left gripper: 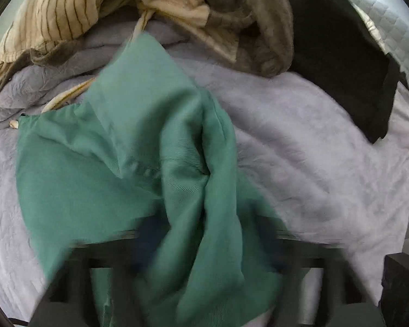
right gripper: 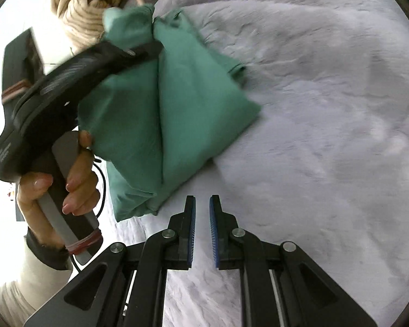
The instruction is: Fold large clothes
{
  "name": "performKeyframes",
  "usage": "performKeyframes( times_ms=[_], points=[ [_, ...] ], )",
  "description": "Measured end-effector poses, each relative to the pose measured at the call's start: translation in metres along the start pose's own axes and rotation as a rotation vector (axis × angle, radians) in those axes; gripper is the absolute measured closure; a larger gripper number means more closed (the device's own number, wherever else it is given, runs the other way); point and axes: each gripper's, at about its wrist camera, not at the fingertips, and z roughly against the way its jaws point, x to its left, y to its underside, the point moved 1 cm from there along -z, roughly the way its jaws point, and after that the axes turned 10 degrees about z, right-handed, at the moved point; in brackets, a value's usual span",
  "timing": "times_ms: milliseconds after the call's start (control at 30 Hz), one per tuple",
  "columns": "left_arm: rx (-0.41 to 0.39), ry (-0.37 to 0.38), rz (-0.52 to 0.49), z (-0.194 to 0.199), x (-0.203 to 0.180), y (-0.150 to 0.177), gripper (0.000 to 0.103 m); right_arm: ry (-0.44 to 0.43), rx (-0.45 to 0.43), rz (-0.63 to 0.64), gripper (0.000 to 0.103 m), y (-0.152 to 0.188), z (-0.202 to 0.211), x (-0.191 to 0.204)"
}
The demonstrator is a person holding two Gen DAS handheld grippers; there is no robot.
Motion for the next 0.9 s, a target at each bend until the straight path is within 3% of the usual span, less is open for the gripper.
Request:
performKeyframes(
  times_ms=[133, 233, 267, 300, 333, 367, 500, 600, 700, 767, 833, 867, 900],
  points=[
    [-0.064, 0.083, -0.024, 0.031, -0.012, 0.001, 0.018, 0.01, -0.01, -0.023, 0.09, 0.0, 0.009, -0.004],
    [-0.114, 0.112, 0.041, 0.056, 0.002, 0.003, 0.018, 0.016, -0.032, -0.019, 0.089, -0.008, 0.012, -0.004],
    [-0.131, 0.104, 0.071, 0.064, 0.011, 0.007, 0.018, 0.017, -0.042, -0.011, 0.071, -0.005, 0.016, 0.0],
    [-0.147, 0.085, 0.112, 0.072, 0.026, 0.012, 0.018, 0.019, -0.05, -0.002, 0.039, -0.002, 0.026, -0.005],
    [-0.154, 0.063, 0.154, 0.076, 0.041, 0.018, 0.018, 0.02, -0.062, 0.011, 0.025, -0.002, 0.027, 0.0],
    [-0.154, 0.038, 0.194, 0.08, 0.057, 0.024, 0.018, 0.02, -0.075, 0.038, 0.021, -0.002, 0.03, 0.007],
    [-0.093, -0.07, 0.338, 0.081, 0.123, 0.062, 0.018, 0.102, -0.108, 0.166, 0.021, -0.008, 0.041, 0.037],
    [-0.029, -0.133, 0.405, 0.074, 0.154, 0.093, 0.018, 0.247, -0.186, 0.341, 0.021, -0.016, 0.044, 0.078],
    [-0.014, -0.148, 0.432, 0.072, 0.164, 0.114, 0.018, 0.304, -0.256, 0.516, 0.021, -0.03, 0.054, 0.12],
    [-0.024, -0.137, 0.447, 0.074, 0.164, 0.121, 0.018, 0.326, -0.253, 0.6, 0.021, -0.042, 0.052, 0.143],
    [-0.03, -0.131, 0.458, 0.075, 0.163, 0.126, 0.018, 0.386, -0.193, 0.676, 0.024, -0.053, 0.034, 0.155],
    [-0.032, -0.129, 0.462, 0.076, 0.163, 0.128, 0.018, 0.424, -0.159, 0.698, 0.039, -0.056, 0.023, 0.157],
    [-0.034, -0.128, 0.465, 0.075, 0.162, 0.128, 0.018, 0.464, -0.112, 0.711, 0.09, -0.059, 0.012, 0.151]
  ],
)
